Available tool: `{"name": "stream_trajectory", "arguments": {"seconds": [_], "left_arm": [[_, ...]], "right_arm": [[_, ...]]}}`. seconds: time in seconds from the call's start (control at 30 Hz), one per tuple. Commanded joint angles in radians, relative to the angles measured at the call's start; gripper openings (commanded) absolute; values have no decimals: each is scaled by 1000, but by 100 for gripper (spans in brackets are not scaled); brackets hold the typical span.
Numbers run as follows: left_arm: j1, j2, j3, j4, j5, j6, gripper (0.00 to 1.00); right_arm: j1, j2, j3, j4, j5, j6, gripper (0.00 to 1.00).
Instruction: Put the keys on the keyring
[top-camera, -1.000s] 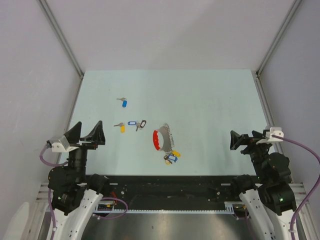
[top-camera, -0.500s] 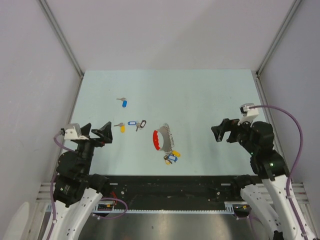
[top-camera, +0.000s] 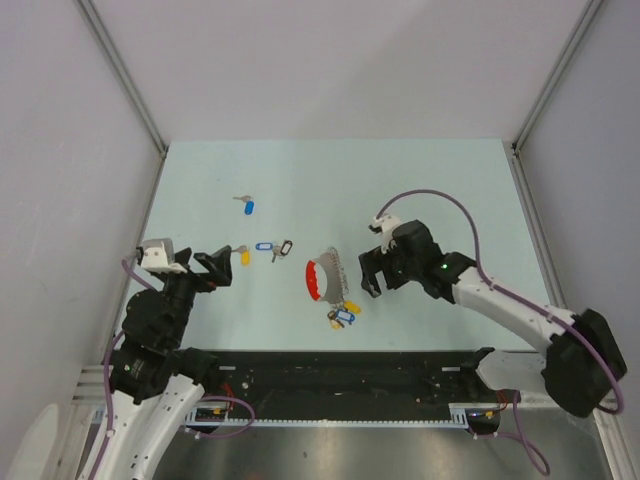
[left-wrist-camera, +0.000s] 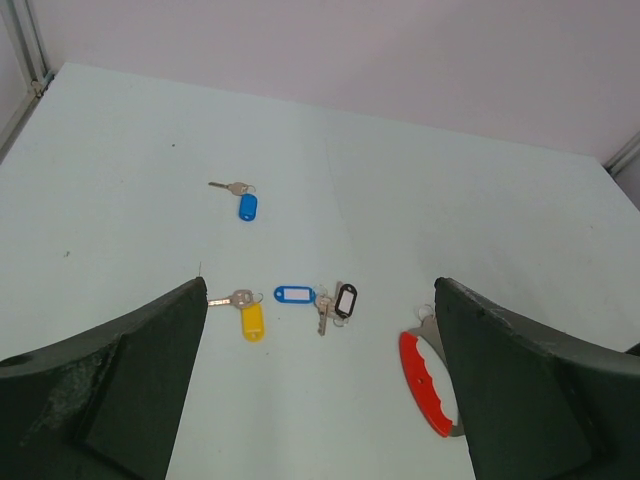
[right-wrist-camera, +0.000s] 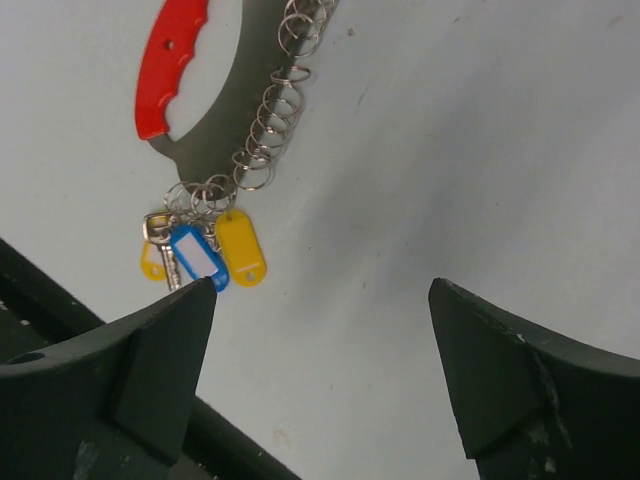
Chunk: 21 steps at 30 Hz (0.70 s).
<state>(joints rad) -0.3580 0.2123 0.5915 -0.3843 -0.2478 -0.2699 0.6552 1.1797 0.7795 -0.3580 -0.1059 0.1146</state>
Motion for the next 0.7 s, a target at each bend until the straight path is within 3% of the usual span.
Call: {"name": "stream_trajectory", "arguments": {"seconds": [0.0, 0.37, 0.67], "left_arm": [[-4, 18, 41, 12, 13, 1, 100], [-13, 24, 37, 15, -8, 35, 100], [-30, 16, 37, 16, -16, 43, 100]], "right_arm": [[61, 155, 59, 143, 52, -70, 91], [185, 416, 124, 243, 43, -75, 59], [343, 518, 191, 254, 156, 17, 63]]}}
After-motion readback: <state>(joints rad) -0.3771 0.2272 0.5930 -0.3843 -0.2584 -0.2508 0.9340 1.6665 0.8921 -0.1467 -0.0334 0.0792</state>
